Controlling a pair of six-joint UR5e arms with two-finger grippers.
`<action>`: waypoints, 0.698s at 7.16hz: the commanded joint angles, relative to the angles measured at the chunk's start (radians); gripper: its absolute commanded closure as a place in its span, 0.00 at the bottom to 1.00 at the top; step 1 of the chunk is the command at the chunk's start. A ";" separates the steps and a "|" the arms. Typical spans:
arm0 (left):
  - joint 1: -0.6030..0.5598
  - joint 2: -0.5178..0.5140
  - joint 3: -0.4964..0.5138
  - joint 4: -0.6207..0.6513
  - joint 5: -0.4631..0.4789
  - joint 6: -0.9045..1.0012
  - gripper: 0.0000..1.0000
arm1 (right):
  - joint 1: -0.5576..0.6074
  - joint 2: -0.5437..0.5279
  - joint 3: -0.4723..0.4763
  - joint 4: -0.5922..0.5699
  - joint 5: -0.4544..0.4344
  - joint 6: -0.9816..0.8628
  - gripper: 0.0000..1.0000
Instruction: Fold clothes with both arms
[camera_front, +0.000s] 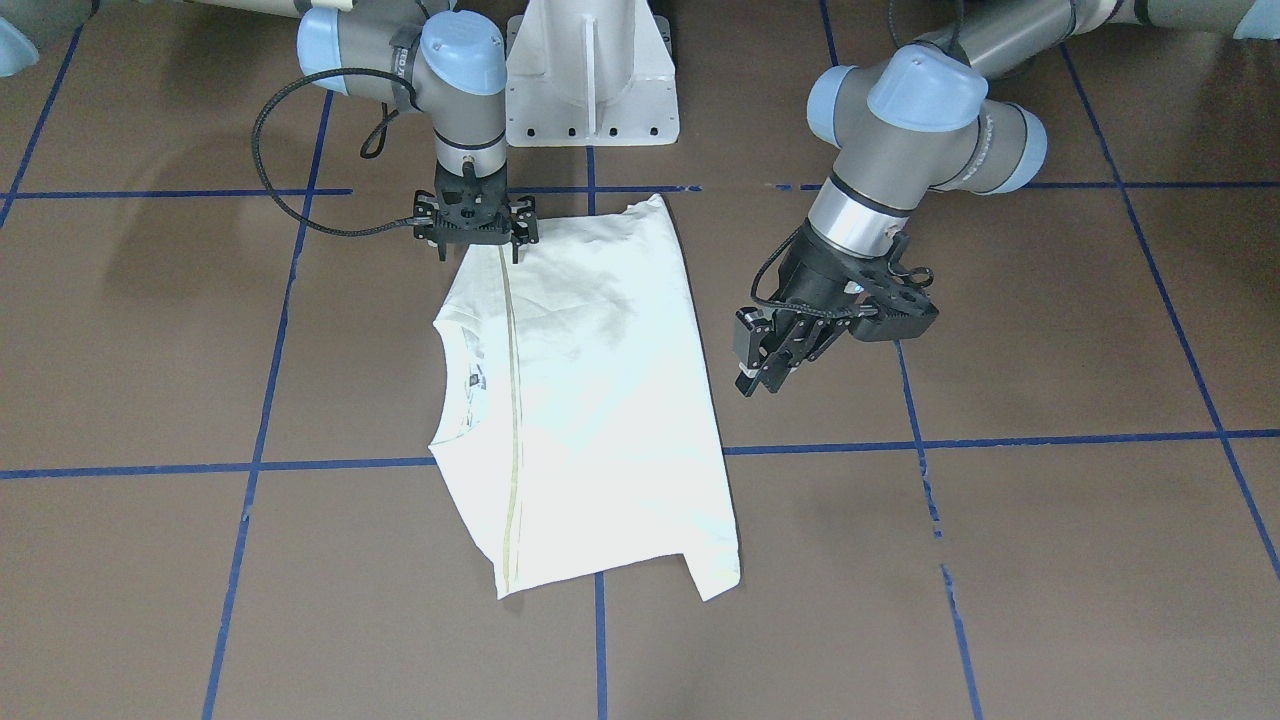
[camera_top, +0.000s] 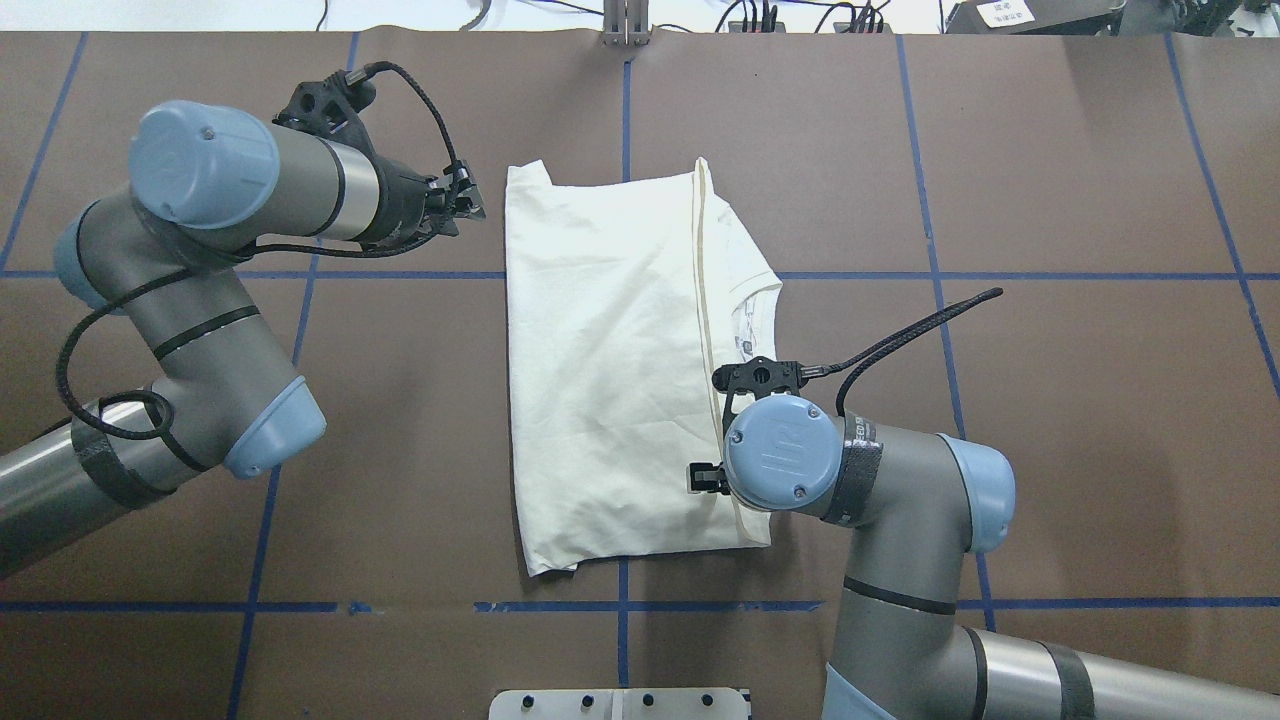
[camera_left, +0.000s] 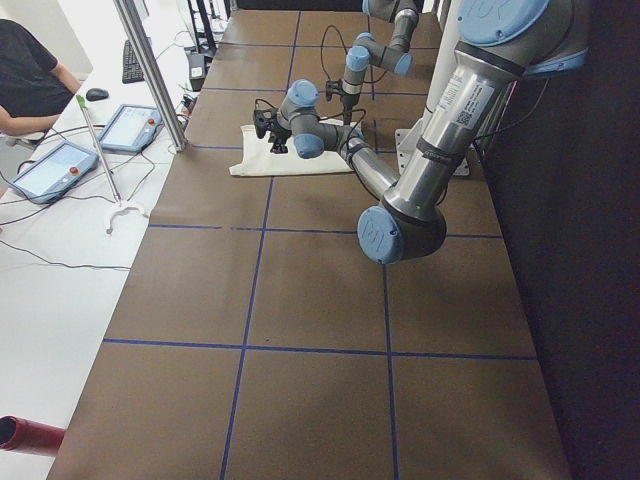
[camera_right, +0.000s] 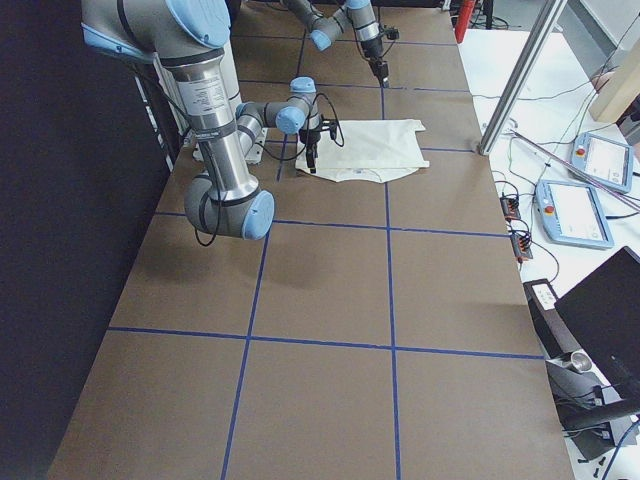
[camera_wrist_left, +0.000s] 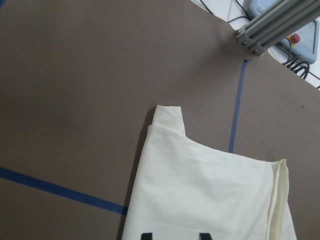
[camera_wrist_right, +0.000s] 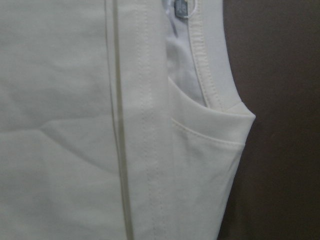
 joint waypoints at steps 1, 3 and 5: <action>0.000 0.000 0.001 0.000 0.000 0.000 0.58 | -0.004 -0.005 0.005 -0.047 0.000 -0.045 0.00; 0.000 -0.001 0.002 0.000 0.000 0.002 0.58 | 0.013 -0.037 0.036 -0.052 0.009 -0.054 0.00; 0.000 -0.003 0.002 0.000 0.000 0.002 0.58 | 0.031 -0.254 0.201 -0.048 0.006 -0.166 0.00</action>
